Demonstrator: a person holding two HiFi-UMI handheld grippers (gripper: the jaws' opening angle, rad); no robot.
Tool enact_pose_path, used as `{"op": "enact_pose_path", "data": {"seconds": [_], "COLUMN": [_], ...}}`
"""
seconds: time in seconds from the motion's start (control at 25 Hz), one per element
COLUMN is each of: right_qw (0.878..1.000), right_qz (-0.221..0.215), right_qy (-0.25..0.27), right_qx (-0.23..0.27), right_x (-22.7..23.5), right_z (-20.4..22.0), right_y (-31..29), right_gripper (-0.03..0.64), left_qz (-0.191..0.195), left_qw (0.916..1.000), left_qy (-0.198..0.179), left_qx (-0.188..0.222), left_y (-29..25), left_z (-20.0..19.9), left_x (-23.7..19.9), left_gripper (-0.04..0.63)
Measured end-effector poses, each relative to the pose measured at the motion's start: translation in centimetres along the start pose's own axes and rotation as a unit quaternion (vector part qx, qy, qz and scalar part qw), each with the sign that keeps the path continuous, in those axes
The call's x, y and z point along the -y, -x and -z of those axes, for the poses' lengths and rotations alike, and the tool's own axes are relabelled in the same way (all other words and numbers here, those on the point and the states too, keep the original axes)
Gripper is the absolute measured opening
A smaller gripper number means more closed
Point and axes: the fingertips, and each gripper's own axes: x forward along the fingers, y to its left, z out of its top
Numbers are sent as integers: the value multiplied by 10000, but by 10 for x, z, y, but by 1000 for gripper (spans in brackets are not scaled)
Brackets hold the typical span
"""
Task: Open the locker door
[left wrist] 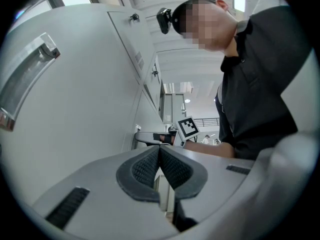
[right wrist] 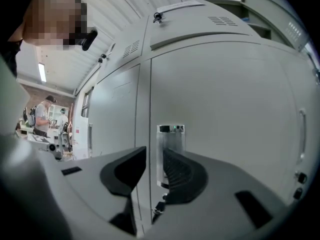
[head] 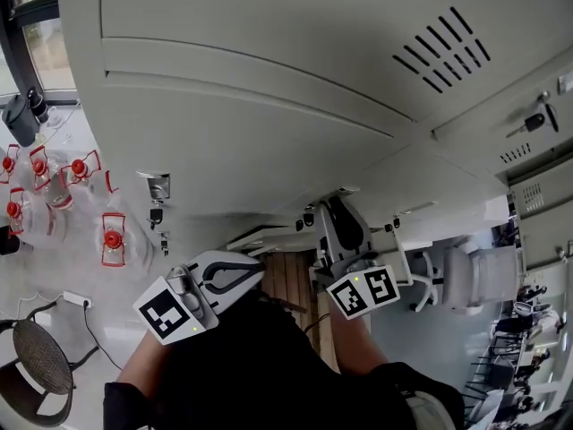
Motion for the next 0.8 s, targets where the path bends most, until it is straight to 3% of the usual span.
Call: {"op": "enact_pose_path", "data": {"seconds": [0.44,0.8], "right_qw": [9995,9998], "right_qz": [229,182], "right_qy": [-27,-43], "right_qx": [192,5], "right_x": [-2,1], "right_z": [-2,10], "right_y": [2,-5], "right_gripper": [139,146], "left_qz": [-143,-158], "left_qw": [9998,9998], "left_qy": [132,99], "left_qx": [68,101], "left_y": [9,11], "left_z": [2,4], "left_x": [-4,1], "left_gripper": [11,11]}}
